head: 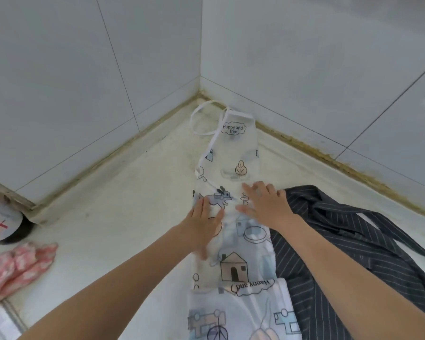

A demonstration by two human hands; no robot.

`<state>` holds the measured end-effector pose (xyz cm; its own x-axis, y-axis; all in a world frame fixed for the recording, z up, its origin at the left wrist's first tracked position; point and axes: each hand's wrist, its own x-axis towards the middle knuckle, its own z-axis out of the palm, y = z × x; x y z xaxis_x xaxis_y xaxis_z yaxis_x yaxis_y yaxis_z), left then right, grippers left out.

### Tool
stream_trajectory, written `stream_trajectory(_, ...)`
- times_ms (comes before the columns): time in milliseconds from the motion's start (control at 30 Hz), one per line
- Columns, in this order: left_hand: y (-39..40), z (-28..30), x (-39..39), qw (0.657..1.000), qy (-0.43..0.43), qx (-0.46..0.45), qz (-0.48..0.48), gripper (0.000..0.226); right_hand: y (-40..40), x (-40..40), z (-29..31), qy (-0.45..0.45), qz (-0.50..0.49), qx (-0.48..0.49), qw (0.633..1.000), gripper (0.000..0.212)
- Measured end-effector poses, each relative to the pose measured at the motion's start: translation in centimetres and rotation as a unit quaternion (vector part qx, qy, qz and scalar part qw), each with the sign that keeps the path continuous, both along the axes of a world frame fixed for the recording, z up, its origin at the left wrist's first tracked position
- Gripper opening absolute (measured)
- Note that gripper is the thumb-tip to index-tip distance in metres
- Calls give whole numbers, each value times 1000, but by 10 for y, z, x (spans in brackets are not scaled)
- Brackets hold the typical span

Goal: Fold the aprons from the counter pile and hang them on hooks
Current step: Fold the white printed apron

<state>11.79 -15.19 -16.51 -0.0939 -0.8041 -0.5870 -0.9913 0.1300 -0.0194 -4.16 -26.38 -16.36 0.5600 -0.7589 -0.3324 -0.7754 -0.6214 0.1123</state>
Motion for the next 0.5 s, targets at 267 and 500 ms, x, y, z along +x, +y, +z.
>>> stream_trajectory(267,-52,3,22,984,-29,-129,121,61,-41,50,1,31,6,-88,996,70)
stream_trajectory(500,-46,-23,26,976,-120,-161,84,56,-65,69,-14,-66,146,54,986,59)
